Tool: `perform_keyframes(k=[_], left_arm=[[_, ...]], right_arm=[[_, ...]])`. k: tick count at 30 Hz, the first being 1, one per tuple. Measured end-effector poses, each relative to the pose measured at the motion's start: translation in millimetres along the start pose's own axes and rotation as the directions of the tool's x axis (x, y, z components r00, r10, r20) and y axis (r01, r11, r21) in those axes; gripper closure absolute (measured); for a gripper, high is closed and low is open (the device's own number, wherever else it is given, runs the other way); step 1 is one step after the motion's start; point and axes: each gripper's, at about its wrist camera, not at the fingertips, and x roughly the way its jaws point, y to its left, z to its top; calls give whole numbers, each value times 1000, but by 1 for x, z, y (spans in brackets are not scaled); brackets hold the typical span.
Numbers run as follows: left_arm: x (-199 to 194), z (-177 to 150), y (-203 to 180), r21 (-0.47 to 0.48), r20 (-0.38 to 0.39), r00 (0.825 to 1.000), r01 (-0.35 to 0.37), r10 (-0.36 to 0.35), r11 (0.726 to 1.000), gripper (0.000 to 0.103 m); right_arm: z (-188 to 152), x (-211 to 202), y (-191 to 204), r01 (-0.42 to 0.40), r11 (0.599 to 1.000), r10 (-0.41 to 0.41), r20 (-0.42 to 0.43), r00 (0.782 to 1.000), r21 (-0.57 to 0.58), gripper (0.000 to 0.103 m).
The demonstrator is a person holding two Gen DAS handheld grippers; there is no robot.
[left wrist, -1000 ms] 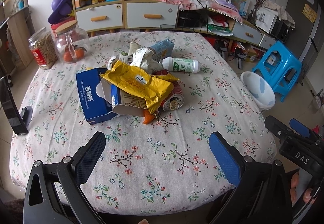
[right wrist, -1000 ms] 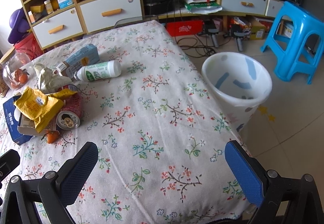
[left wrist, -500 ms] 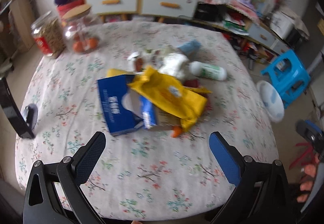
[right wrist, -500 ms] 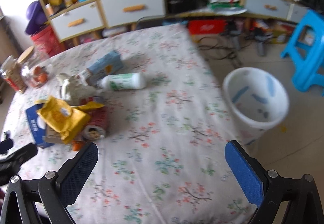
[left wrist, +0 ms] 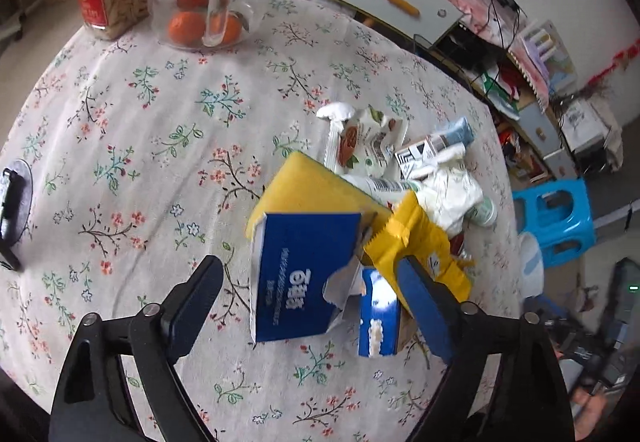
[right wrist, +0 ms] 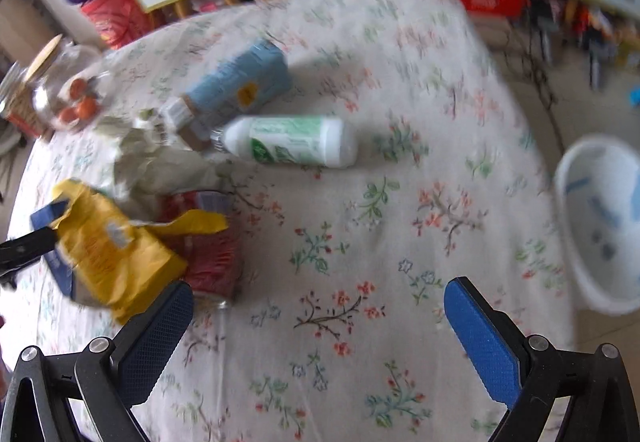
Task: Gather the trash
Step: 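Grasp the blue milk carton box with the left tool while the right tool grasps the white bottle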
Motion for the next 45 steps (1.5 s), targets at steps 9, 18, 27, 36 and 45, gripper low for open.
perform_keyframes(k=[9,18,27,36,45], left_arm=[[0,-1,0,55,-39,999,7,-5,998,23],[24,-12,-3,124,-123,990,-52,67,991,50],[0,1,1,138,-14,997,-72,75,988,53],[-31,13,25,59,50,998,-44,41,997,53],[-36,10,21,46,63,998,-10,7,999,53]], right_arm=[[45,21,-8,5,999,-5,-13,1000,35,0],[70,57,-16,33,997,-29,-51,998,64,0],[83,75,15,74,994,-75,-4,997,-84,0],[94,91,32,48,983,-43,31,999,-176,9],[84,116,42,24,965,-41,-61,997,-260,44]])
